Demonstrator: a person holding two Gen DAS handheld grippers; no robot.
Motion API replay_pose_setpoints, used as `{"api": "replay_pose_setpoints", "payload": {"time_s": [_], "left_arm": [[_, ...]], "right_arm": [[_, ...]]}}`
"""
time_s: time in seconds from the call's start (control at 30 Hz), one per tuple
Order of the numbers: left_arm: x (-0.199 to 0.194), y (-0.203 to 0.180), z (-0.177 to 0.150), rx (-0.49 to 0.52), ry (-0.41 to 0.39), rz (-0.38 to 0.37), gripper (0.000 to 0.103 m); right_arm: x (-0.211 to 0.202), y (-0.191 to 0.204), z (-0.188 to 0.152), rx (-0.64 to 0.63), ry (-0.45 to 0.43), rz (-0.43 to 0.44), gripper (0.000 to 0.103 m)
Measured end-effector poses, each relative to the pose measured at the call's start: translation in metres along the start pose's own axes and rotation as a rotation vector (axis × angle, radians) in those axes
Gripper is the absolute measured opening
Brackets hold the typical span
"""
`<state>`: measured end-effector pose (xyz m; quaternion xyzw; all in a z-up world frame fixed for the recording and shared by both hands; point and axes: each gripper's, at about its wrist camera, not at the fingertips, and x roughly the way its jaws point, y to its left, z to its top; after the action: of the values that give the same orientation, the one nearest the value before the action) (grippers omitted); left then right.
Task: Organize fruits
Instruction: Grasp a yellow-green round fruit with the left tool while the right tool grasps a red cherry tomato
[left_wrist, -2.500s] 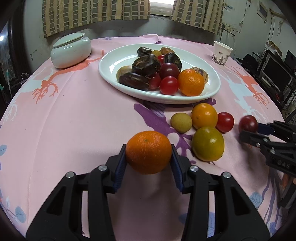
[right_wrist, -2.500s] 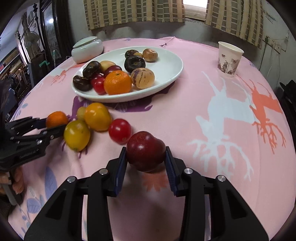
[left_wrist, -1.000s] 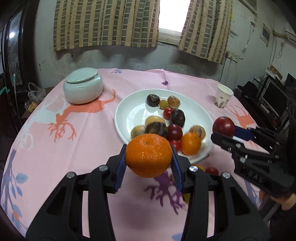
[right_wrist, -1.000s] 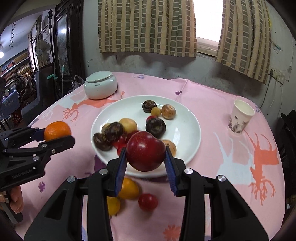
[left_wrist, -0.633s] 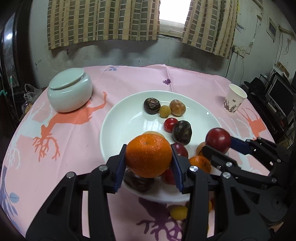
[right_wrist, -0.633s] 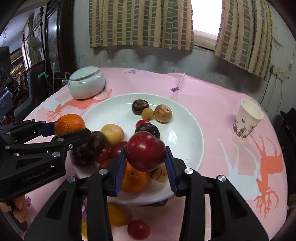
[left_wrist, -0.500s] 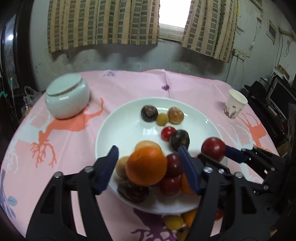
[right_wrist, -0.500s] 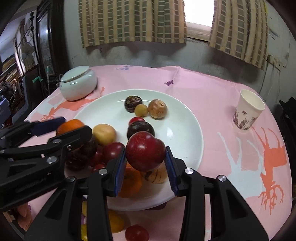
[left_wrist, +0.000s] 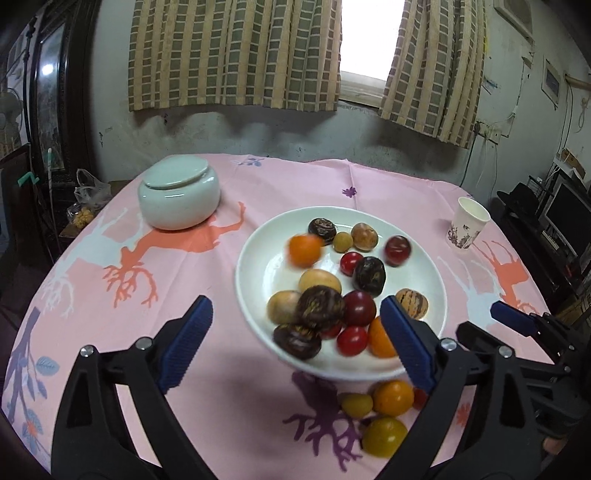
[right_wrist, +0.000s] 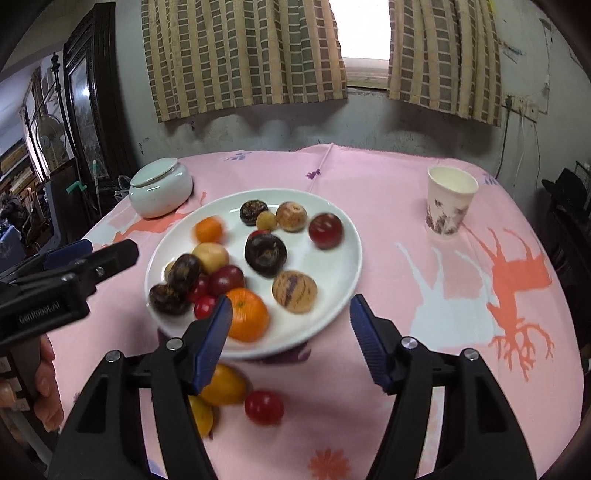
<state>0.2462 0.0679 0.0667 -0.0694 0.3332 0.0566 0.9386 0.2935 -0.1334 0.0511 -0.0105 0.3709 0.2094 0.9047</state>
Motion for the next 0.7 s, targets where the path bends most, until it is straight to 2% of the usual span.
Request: {"api": "replay_pose_setpoints", "payload": {"time_s": [0.1, 0.23, 0.37, 0.47, 0.57, 0.63, 0.7], "left_arm": [[-0.015, 0.013, -0.013, -0.032, -0.008, 0.016, 0.097], [-0.028, 0.021, -0.033, -0.083, 0.032, -0.013, 0.097], [-0.033, 0.001, -0.054, -0.031, 0.07, -0.015, 0.097], [-0.032, -0.014, -0.073, -0.003, 0.092, -0.038, 0.098], [-0.025, -0.032, -0.089, 0.053, 0.126, -0.056, 0.098], [-0.025, -0.042, -0.097, 0.114, 0.103, -0.046, 0.098], [-0.027, -0.049, -0.102, 0.184, 0.071, 0.001, 0.098]], "right_arm": [[-0.015, -0.008, -0.019, 0.039, 0.024, 0.036, 0.067], [-0.029, -0.015, -0.037, 0.07, 0.044, 0.053, 0.067], [-0.036, -0.022, -0.05, 0.1, 0.032, 0.057, 0.07], [-0.036, -0.03, -0.06, 0.134, 0.026, 0.077, 0.08], [-0.035, -0.036, -0.061, 0.152, 0.027, 0.078, 0.081], [-0.035, -0.04, -0.06, 0.169, 0.025, 0.095, 0.083], [-0.036, -0.042, -0.06, 0.181, 0.02, 0.104, 0.085]]}}
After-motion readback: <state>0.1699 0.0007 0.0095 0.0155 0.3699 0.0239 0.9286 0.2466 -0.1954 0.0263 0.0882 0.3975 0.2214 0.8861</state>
